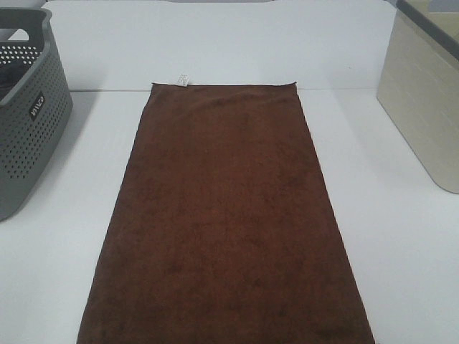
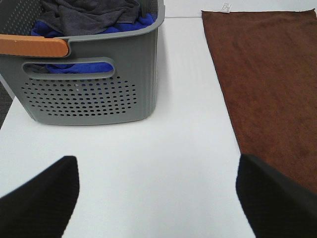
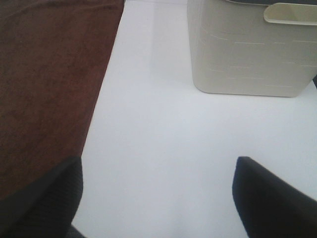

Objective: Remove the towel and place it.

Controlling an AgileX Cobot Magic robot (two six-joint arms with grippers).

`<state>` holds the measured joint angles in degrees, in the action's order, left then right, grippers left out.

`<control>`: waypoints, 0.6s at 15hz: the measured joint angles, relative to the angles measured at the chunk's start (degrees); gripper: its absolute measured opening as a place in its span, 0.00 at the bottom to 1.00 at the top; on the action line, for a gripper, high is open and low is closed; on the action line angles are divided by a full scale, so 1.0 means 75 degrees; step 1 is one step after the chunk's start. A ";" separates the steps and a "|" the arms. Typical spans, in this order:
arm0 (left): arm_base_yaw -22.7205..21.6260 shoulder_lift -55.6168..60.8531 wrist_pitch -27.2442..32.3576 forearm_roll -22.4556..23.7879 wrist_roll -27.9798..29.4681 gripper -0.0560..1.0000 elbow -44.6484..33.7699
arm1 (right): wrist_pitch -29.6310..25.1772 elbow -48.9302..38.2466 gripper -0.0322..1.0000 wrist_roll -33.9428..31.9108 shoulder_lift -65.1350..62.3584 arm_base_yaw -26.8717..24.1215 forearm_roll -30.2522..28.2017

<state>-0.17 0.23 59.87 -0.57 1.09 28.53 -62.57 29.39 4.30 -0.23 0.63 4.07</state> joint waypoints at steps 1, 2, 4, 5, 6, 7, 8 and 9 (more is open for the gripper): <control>0.0000 0.0000 0.0000 -0.0008 0.0000 0.80 0.0000 | 0.0084 -0.0053 0.80 0.0000 0.0000 0.0000 0.0031; 0.0000 0.0000 0.0000 -0.0023 0.0000 0.80 0.0000 | 0.0153 -0.0076 0.80 0.0000 0.0000 0.0000 0.0031; 0.0000 0.0000 0.0000 -0.0038 0.0000 0.80 0.0000 | 0.0176 -0.0076 0.80 0.0000 0.0000 0.0000 0.0031; 0.0000 0.0000 0.0000 -0.0038 0.0000 0.80 0.0000 | 0.0176 -0.0076 0.80 0.0000 0.0000 0.0000 0.0031; 0.0000 0.0000 0.0000 -0.0038 0.0000 0.80 0.0000 | 0.0176 -0.0076 0.80 0.0000 0.0000 0.0000 0.0031; 0.0000 0.0000 0.0000 -0.0038 0.0000 0.80 0.0000 | 0.0176 -0.0076 0.80 0.0000 0.0000 0.0000 0.0031; 0.0000 0.0000 0.0000 -0.0038 0.0000 0.80 0.0000 | 0.0183 -0.0076 0.80 0.0000 0.0000 0.0000 0.0031; 0.0000 0.0000 0.0000 -0.0038 0.0000 0.80 0.0000 | 0.0191 -0.0076 0.80 0.0000 0.0000 0.0000 -0.0008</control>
<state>-0.17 0.23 59.87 -0.86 1.09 28.53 -61.13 28.82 4.30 -0.23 0.63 4.01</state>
